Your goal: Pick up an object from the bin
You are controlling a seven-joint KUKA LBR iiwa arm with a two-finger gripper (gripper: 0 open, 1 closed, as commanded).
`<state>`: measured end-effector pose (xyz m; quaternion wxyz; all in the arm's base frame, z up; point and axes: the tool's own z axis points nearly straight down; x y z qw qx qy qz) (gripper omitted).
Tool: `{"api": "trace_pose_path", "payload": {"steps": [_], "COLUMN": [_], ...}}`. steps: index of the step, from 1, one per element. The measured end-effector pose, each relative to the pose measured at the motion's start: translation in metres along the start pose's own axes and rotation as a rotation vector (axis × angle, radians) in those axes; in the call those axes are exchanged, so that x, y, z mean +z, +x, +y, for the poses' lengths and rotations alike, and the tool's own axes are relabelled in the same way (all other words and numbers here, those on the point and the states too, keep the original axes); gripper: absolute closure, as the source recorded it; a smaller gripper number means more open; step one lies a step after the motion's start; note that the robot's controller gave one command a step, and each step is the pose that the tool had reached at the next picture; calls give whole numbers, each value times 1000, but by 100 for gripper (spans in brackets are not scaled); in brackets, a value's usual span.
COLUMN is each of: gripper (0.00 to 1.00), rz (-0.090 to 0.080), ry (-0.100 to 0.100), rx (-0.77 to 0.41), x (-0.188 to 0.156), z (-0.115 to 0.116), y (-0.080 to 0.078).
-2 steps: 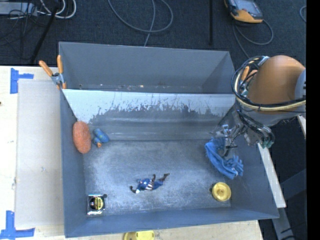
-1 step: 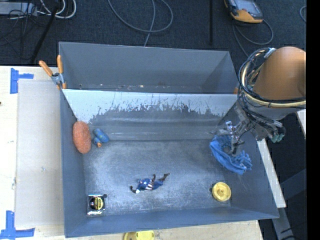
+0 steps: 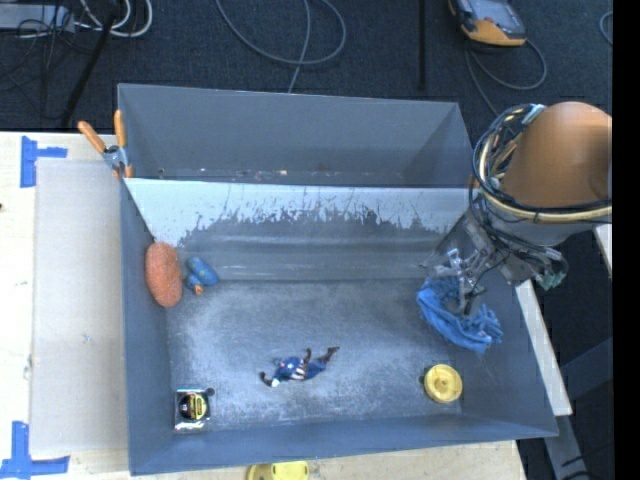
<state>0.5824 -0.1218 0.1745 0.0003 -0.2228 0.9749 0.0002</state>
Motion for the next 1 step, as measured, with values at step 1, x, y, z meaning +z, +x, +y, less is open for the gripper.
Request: {"api": "trace_pose_path", "payload": {"steps": [1], "gripper": [100], "rz": [3], "ry": [-3], "rx": [-14], "x": [-50], "z": [-8], "y": [-8]}}
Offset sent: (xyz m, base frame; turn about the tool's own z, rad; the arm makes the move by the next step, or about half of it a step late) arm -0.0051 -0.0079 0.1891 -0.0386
